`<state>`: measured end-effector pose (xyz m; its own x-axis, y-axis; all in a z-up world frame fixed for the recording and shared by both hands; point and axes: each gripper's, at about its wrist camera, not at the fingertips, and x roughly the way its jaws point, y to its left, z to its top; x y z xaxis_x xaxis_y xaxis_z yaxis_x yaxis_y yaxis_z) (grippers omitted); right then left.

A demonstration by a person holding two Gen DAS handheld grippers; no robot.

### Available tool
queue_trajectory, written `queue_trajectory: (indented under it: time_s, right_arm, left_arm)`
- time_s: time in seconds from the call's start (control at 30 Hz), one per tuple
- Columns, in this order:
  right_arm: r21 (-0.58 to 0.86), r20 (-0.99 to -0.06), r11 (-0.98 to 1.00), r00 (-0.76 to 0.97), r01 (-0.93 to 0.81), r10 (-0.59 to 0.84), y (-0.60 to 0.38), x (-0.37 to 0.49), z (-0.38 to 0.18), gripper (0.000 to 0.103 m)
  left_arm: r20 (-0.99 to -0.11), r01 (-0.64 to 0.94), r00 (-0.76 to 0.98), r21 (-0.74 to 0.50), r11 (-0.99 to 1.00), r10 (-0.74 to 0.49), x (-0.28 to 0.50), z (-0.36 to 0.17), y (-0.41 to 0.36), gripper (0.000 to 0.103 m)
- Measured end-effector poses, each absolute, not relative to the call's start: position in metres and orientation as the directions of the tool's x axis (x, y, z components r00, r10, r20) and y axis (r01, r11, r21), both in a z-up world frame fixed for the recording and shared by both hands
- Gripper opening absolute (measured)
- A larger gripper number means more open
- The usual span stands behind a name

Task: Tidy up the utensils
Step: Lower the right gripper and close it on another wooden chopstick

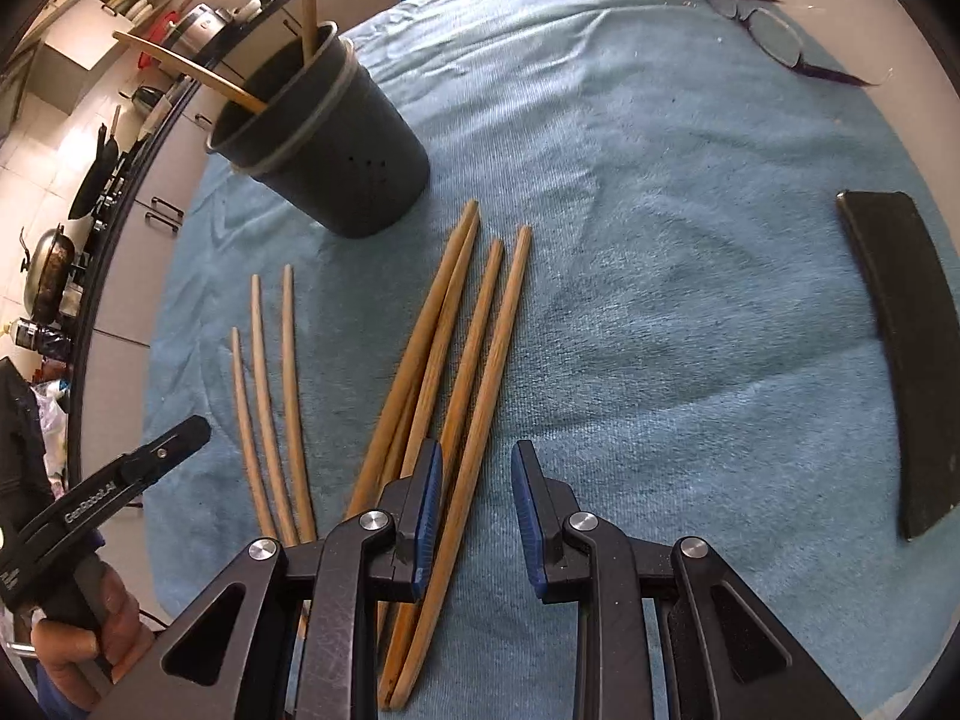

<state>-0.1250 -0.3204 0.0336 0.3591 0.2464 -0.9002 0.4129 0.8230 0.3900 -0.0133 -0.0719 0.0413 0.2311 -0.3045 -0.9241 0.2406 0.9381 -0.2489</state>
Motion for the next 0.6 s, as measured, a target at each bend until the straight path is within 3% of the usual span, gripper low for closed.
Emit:
queue_trajectory:
  time_s: [0.27, 0.5, 0.6]
  right_arm:
    - [0.331, -0.924, 0.855, 0.323, 0.400, 0.206, -0.316, -0.117, 0.027, 0.013]
    - [0.235, -0.955, 0.874, 0.270, 0.425, 0.125, -0.326, -0.124, 0.028, 0.012]
    - [0.266, -0.947, 0.851, 0.286, 0.452, 0.144, -0.335, -0.130, 0.029, 0.012]
  left_arm:
    - [-0.927, 0.239, 0.209, -0.260, 0.936, -0.311, -0.010, 0.036, -0.077, 0.021]
    - [-0.932, 0.247, 0.181, -0.266, 0.932, -0.314, -0.005, 0.029, -0.088, 0.021]
    - [-0.935, 0.258, 0.169, -0.264, 0.929, -0.313, -0.003, 0.026, -0.094, 0.021]
